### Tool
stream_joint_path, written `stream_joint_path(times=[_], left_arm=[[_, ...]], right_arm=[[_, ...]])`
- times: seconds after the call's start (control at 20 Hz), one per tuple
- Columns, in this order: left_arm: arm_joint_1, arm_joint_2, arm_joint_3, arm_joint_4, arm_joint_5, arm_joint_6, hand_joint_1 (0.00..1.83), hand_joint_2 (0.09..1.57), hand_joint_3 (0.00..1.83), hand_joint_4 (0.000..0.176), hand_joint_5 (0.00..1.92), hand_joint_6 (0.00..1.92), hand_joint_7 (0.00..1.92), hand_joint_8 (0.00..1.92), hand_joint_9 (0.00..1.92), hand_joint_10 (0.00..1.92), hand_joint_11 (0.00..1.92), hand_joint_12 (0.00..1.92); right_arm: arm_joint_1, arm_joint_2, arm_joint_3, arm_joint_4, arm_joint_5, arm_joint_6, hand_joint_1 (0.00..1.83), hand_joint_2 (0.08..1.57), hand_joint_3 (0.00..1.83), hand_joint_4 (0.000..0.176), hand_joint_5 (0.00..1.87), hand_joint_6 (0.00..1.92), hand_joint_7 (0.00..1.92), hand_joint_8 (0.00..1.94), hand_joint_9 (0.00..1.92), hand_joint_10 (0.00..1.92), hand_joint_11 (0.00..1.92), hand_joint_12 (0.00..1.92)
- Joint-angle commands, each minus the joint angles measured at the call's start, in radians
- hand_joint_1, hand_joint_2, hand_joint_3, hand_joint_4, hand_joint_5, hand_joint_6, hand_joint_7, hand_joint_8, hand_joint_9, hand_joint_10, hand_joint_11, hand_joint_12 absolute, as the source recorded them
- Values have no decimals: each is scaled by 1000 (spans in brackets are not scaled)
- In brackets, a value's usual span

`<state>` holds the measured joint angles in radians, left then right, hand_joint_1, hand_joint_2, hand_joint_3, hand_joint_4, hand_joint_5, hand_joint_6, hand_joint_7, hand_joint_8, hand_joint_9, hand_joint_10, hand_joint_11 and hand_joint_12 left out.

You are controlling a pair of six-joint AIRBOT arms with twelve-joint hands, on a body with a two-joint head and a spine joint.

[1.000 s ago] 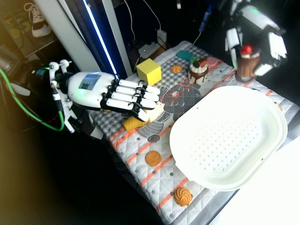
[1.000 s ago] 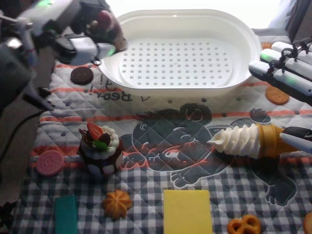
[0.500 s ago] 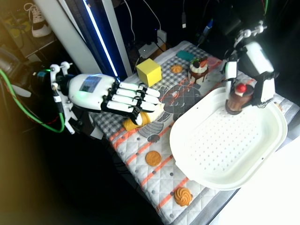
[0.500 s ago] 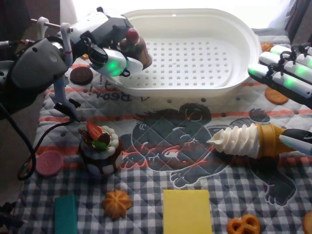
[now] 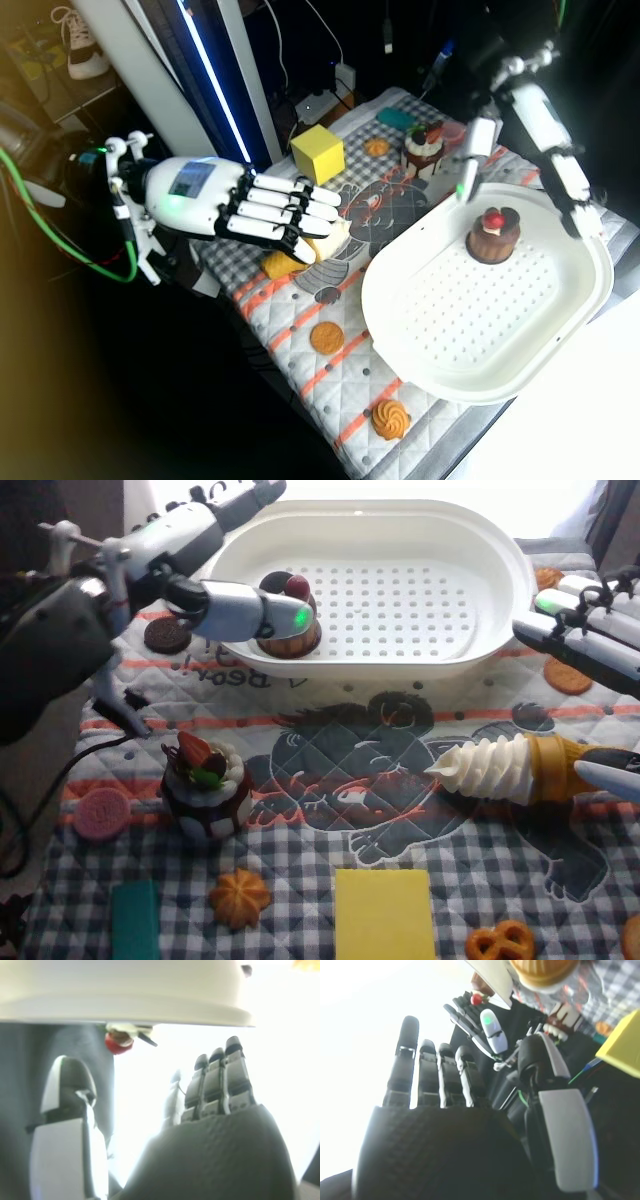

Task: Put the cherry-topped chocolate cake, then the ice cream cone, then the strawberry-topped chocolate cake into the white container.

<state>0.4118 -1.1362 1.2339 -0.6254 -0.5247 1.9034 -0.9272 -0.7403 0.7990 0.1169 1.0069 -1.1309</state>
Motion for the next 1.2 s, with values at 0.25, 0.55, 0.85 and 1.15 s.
stream_joint_path(times=[0.25,0.55,0.85,1.15], left_arm=[[105,147,-168,137,-360,-117,366,1246,48,176,0,0,0,0,0,0,0,10],[242,234,-263,216,-574,-300,538,1368,0,176,19,7,0,0,0,0,0,448],[302,274,-317,231,-658,-300,470,1361,0,162,18,9,0,0,0,0,0,329],[353,294,-346,224,-704,-300,504,1362,0,112,36,10,0,0,0,0,0,53]], right_arm=[[-10,-48,49,-31,26,69,569,1272,0,54,0,0,0,0,109,50,0,1251],[30,-147,111,-30,-82,69,721,1221,1,0,0,0,14,5,3,375,0,1715],[78,-205,153,-34,-126,69,1191,1265,6,0,616,1293,805,1492,865,1603,838,1910],[128,-109,85,-67,27,13,1170,1315,0,0,551,1386,744,1680,885,1807,879,1921]])
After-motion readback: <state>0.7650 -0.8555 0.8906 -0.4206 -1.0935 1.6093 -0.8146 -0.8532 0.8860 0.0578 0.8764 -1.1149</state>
